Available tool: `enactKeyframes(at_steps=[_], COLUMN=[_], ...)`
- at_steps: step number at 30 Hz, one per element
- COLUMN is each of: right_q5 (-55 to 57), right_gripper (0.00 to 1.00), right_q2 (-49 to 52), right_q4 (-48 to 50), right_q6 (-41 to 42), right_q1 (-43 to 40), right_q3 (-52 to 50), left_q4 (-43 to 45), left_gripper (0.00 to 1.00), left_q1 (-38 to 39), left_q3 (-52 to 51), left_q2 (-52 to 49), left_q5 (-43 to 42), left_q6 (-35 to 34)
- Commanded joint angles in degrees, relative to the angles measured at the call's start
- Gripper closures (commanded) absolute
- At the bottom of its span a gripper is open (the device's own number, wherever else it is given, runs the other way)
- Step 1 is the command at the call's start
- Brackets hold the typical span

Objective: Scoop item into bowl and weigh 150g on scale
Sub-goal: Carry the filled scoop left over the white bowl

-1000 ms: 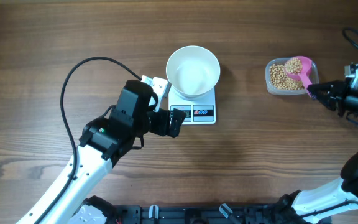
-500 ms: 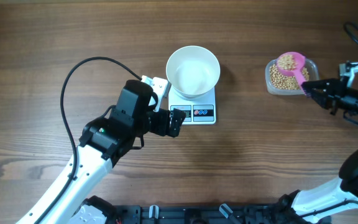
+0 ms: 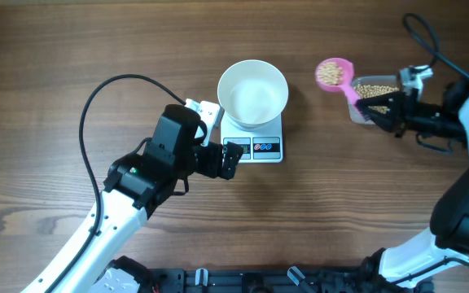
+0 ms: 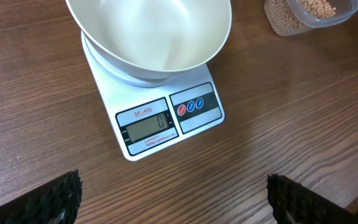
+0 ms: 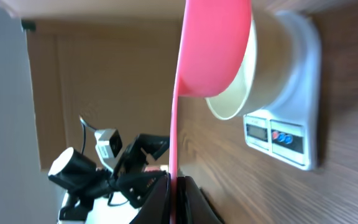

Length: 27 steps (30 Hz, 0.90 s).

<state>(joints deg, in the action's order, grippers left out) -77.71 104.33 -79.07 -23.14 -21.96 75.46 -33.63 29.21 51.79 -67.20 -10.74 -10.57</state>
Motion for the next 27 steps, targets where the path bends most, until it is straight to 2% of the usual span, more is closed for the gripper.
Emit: enactKeyframes(at_steps=[1, 4, 7, 19, 23, 27], right_q5=[-3.43, -3.39, -2.25, 15.15, 21.46, 30.08], right_gripper=[0.95, 0.96, 0.95, 0.95, 0.96, 0.95], right_q2=[0.76, 0.76, 0.76, -5.35, -7.78, -10.4], right_q4=[0.5, 1.42, 3.8, 21.9, 27.41, 31.65], right_q6=[-0.68, -0.13, 3.8, 26.47, 30.69, 30.51], right_q1=[4.15, 6.84, 9.33, 18.29, 21.94, 26.8], right_q3=[-0.15, 0.02, 0.52, 2.34, 2.34, 2.34], left_q4=[0.0, 0.02, 0.02, 0.0, 0.02, 0.0], left_gripper=[0.0, 0.0, 0.0, 0.0, 0.0, 0.0], left_q1=[0.24, 0.24, 0.24, 0.24, 0.24, 0.24], left_q3=[-0.07, -0.07, -0.07, -0.07, -0.07, -0.07], left_q2=[-0.09, -0.09, -0.09, -0.09, -0.09, -0.09], left_q5=[0.33, 0.33, 0.33, 0.33, 0.33, 0.33], left_q6=[1.11, 1.11, 1.11, 1.11, 1.11, 1.11])
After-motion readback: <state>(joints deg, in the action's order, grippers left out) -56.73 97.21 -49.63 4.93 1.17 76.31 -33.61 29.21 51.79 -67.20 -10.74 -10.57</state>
